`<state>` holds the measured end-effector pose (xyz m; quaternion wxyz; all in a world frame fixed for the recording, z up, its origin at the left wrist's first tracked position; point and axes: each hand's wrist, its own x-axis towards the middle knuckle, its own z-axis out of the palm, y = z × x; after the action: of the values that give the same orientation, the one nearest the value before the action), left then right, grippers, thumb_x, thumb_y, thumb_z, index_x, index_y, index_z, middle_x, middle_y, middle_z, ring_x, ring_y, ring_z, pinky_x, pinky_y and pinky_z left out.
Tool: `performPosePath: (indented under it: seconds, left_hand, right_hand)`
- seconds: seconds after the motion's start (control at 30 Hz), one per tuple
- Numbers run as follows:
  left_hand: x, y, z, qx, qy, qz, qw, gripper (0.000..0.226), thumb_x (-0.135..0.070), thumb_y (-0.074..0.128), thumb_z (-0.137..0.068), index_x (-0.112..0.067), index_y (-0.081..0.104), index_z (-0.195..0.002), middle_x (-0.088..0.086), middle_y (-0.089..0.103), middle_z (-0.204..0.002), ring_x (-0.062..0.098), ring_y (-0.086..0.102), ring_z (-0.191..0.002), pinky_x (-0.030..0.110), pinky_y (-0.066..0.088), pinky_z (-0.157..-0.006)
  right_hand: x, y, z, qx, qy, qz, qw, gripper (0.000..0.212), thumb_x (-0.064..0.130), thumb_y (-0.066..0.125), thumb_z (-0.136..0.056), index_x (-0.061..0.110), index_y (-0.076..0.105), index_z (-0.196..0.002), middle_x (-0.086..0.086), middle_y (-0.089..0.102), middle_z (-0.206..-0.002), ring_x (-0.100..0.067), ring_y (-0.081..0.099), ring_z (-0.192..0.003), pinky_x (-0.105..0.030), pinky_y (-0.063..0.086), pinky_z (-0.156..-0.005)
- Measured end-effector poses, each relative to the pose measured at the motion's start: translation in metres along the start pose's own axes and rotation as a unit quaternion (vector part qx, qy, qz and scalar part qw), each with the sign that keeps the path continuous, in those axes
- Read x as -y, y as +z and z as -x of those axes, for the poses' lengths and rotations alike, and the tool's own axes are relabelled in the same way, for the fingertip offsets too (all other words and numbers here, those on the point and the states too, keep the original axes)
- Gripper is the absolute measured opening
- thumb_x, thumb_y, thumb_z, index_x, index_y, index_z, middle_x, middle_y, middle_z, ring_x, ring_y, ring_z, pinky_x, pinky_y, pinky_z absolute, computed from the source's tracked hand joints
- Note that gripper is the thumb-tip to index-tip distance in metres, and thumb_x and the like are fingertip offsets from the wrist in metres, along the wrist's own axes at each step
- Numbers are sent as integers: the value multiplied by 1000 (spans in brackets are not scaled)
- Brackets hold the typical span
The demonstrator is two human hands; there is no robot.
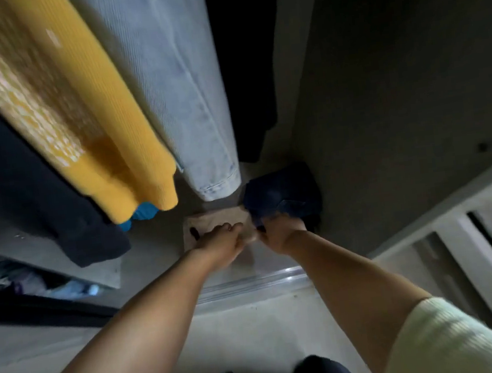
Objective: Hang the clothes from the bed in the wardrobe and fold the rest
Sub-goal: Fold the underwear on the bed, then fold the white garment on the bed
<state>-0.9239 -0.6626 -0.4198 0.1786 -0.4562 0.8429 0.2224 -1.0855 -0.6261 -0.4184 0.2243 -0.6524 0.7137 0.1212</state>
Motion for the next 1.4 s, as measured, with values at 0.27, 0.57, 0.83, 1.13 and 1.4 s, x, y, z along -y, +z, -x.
performPosePath:
  seconds: [0.27, 0.57, 0.83, 1.13, 1.4]
  left_hand:
    - [-78, -90, 99, 22, 52, 47, 997, 45, -38, 40, -99, -17, 39, -139, 15, 48, -134, 32, 49, -120, 35, 43, -93]
    - [-134, -151, 138, 119, 120, -43, 985, 46, -44, 39, -99, -13, 45, -133, 16, 53, -129, 31, 54, -113, 35, 45, -91]
    - [-209, -171, 154, 143, 230, -192, 943, 48, -49, 36, -98, -14, 49, -129, 11, 54, -131, 30, 54, -114, 39, 45, -95]
    - [-377, -145, 175, 141, 367, -247, 886, 46, -47, 37, -99, -13, 50, -128, 12, 52, -134, 30, 51, -120, 37, 42, -97]
    - [-519, -111, 190, 133, 401, -252, 870, 42, -45, 40, -98, -12, 54, -121, 12, 56, -128, 29, 53, -116, 36, 43, -94]
  right_hand:
    - [-34, -85, 130, 49, 74, -68, 994, 46, 35, 40, -97, 16, 40, -139, -13, 43, -140, -34, 45, -125, -39, 41, -96]
    - [-54, -129, 226, 56, 163, -138, 975, 42, 35, 39, -98, 7, 54, -127, -17, 56, -129, -34, 54, -117, -34, 44, -93]
    - [-85, -133, 325, -12, 273, -204, 940, 43, 37, 42, -98, 12, 53, -131, -11, 54, -133, -31, 53, -119, -35, 45, -98]
    - [-176, -97, 466, -33, 403, -256, 878, 36, 34, 42, -97, 8, 59, -115, -12, 61, -118, -30, 58, -106, -33, 47, -86]
    - [-271, -87, 572, -53, 439, -285, 851, 38, 32, 38, -100, 8, 58, -120, -9, 61, -118, -28, 58, -106, -36, 46, -85]
